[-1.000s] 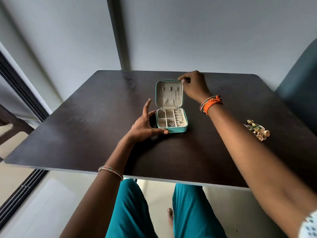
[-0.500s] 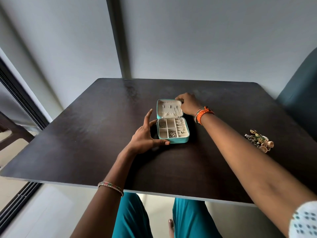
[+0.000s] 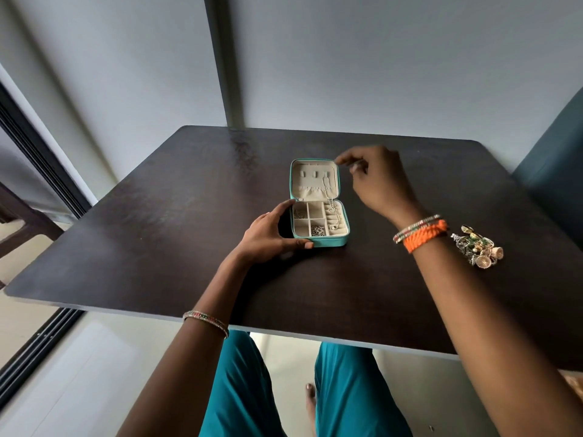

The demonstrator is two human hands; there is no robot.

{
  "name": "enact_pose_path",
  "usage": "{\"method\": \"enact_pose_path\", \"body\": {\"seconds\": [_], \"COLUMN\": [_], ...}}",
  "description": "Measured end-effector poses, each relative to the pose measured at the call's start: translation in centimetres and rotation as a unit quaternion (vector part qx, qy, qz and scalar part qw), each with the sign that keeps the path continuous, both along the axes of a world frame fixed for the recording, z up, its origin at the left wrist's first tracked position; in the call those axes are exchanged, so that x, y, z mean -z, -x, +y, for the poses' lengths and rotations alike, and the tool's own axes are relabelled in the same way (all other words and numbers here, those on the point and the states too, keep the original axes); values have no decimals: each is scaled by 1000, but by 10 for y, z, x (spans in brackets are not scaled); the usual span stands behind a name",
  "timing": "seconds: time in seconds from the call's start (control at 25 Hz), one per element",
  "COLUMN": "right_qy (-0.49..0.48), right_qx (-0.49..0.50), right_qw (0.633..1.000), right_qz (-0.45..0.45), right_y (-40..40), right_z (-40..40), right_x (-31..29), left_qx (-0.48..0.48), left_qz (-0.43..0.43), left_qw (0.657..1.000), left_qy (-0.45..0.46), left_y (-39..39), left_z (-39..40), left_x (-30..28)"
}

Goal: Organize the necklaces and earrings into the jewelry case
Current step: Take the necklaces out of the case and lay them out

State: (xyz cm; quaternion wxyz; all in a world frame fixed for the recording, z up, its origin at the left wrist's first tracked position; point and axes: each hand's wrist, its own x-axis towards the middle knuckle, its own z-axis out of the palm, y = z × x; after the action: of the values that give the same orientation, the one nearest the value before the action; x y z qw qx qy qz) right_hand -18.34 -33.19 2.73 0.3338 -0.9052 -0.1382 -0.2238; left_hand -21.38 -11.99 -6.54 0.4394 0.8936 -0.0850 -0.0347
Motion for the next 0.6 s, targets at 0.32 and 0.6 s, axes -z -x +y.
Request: {"method": "enact_pose_path", "body": {"seconds": [0.32,0.6], "right_qy": [75,71], "right_qx": [-19,-13], "right_qw": [994,994], "right_qz": [82,77], "right_y": [52,55], "right_z": [6,7], "right_x": [66,67], "left_qx": [8,-1], "left_qz": [-85,-97], "left_qw": [996,991], "left_qy": [-24,-87], "left_y": [10,13], "left_z": [-3,-6], "left_x": [-4,-7]}}
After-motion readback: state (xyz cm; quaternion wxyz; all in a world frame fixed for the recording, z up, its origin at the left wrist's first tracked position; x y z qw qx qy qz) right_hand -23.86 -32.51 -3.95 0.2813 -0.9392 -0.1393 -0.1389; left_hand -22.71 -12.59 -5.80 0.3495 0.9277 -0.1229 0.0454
